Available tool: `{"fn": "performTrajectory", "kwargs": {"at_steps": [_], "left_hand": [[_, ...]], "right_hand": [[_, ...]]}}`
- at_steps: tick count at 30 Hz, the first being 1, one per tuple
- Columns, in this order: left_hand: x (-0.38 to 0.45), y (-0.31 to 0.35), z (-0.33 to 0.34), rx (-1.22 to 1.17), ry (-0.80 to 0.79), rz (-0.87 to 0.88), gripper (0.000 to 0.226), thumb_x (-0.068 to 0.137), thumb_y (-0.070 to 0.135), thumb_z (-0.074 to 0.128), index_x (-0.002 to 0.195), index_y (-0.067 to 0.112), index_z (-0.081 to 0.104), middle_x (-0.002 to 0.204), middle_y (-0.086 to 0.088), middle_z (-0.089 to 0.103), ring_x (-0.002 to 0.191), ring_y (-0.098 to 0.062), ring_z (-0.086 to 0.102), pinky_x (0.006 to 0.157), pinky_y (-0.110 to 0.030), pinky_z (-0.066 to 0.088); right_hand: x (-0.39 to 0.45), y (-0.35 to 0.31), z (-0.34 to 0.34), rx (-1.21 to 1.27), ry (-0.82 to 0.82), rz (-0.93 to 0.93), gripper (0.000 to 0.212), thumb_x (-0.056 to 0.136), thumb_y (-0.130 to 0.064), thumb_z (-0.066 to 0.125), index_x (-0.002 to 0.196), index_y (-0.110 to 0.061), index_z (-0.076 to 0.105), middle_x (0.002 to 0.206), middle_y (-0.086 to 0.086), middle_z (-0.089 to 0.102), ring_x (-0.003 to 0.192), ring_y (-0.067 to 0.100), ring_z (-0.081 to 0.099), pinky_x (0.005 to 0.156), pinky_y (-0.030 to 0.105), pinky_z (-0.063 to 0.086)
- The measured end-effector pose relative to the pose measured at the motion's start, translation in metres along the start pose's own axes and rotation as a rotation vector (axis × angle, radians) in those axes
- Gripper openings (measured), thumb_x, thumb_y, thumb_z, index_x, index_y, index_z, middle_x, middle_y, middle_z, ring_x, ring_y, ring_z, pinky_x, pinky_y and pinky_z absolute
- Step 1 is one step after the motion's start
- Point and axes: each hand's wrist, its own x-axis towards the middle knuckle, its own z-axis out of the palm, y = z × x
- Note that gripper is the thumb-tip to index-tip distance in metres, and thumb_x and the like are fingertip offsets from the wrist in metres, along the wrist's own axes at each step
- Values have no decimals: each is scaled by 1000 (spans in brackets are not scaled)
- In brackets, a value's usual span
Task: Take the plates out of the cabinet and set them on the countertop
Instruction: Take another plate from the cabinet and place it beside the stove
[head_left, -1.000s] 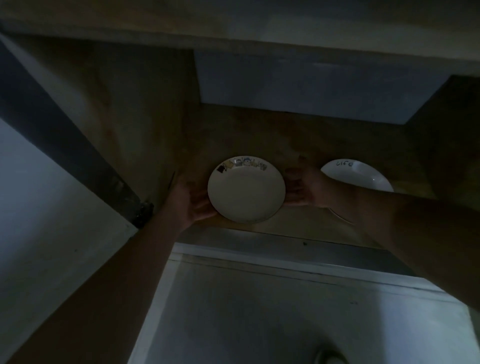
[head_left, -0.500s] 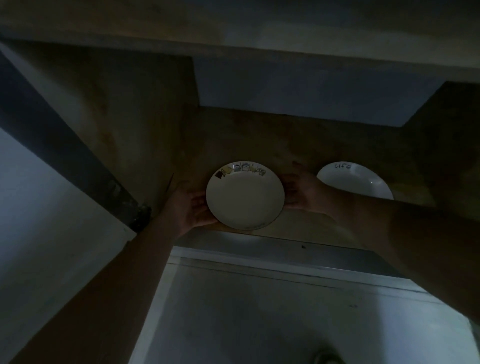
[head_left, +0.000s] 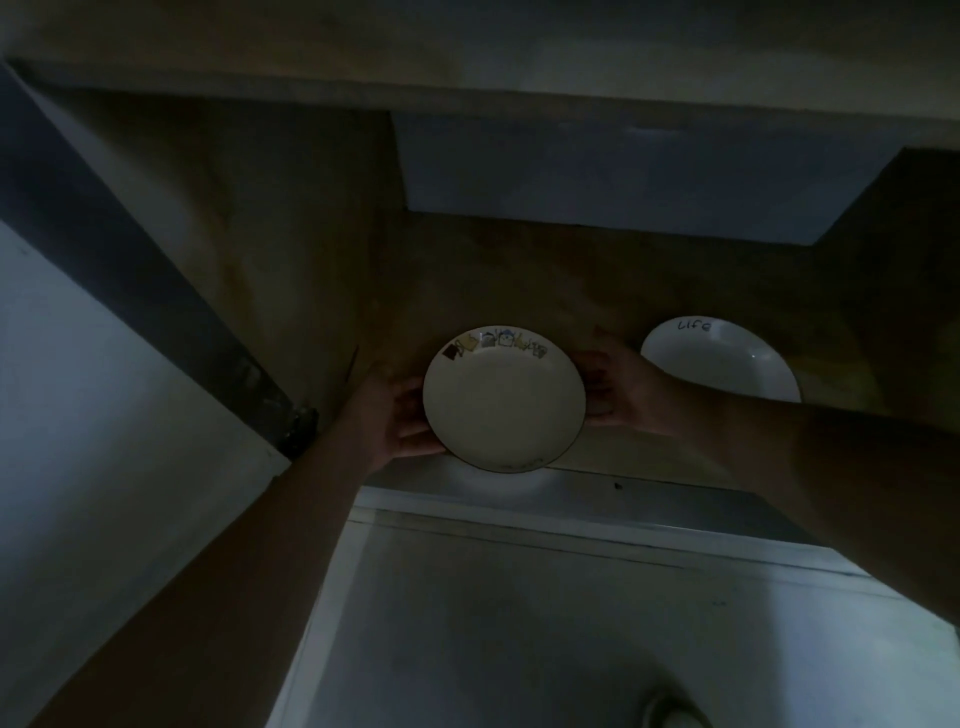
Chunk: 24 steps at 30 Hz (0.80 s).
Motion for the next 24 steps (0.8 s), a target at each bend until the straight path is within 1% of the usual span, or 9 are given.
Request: {"fn": "performTrajectory", "kwargs": {"at_steps": [2, 6, 9, 11, 14, 15, 18, 22, 24], "left_hand": [[-2, 1, 3, 4, 1, 15, 66, 94, 65, 36, 129, 14, 58, 124, -13, 63, 109, -36, 62, 80, -57, 55], [-6, 3, 9, -31, 15, 13, 60, 99, 56, 33, 134, 11, 52, 130, -15, 59, 110, -36, 61, 83, -57, 53], [-15, 0, 8, -31, 52, 15, 56, 101, 49, 32, 138, 11, 50, 134, -15, 57, 114, -36, 59, 75, -54, 56], [-27, -4, 7, -23, 97, 9, 53, 101, 46, 32, 136, 10, 52, 132, -16, 59, 111, -35, 60, 69, -52, 57], [-60, -13, 5, -8, 184, 8, 49, 102, 41, 32, 129, 8, 56, 124, -17, 63, 102, -34, 63, 72, -52, 56], [-71, -16, 5, 3, 205, 1, 47, 102, 40, 33, 127, 8, 58, 122, -17, 64, 100, -33, 63, 75, -53, 56], [-112, -18, 13, 15, 245, -34, 44, 102, 41, 34, 124, 11, 59, 114, -12, 66, 102, -32, 63, 83, -56, 55], [-177, -10, 34, -7, 241, -96, 35, 102, 41, 36, 111, 20, 63, 113, -6, 67, 104, -29, 63, 79, -49, 56], [-210, -5, 44, -26, 254, -120, 34, 102, 38, 33, 105, 20, 62, 114, -6, 68, 104, -29, 62, 82, -51, 55]], "right_hand": [[-1, 1, -2, -7, 6, -14, 57, 92, -64, 36, 119, -22, 64, 112, 5, 67, 102, 24, 64, 81, 41, 52], [-1, 5, 0, -13, 58, -26, 47, 93, -63, 36, 106, -28, 65, 111, 3, 66, 101, 24, 64, 84, 42, 51], [0, 10, 5, -8, 66, -26, 42, 94, -61, 37, 105, -30, 65, 114, 2, 66, 103, 23, 63, 89, 44, 50], [-7, 15, 11, -26, 60, -17, 40, 93, -61, 40, 106, -32, 65, 114, -1, 67, 104, 22, 64, 91, 45, 50], [-35, 19, 29, -87, 47, 8, 37, 89, -61, 47, 107, -34, 65, 106, -7, 72, 100, 17, 66, 79, 40, 52], [-46, 17, 34, -96, 41, 17, 39, 88, -62, 47, 110, -34, 64, 108, -8, 71, 102, 16, 65, 79, 40, 52], [-82, 9, 40, -133, 47, 67, 46, 90, -63, 45, 120, -33, 62, 121, -5, 65, 112, 18, 59, 90, 46, 49], [-147, -5, 44, -114, 103, 156, 41, 98, -53, 39, 116, -25, 62, 122, 2, 63, 109, 23, 59, 89, 47, 48], [-183, -12, 47, -98, 120, 180, 39, 98, -51, 39, 116, -25, 62, 123, 3, 62, 111, 23, 57, 90, 47, 47]]}}
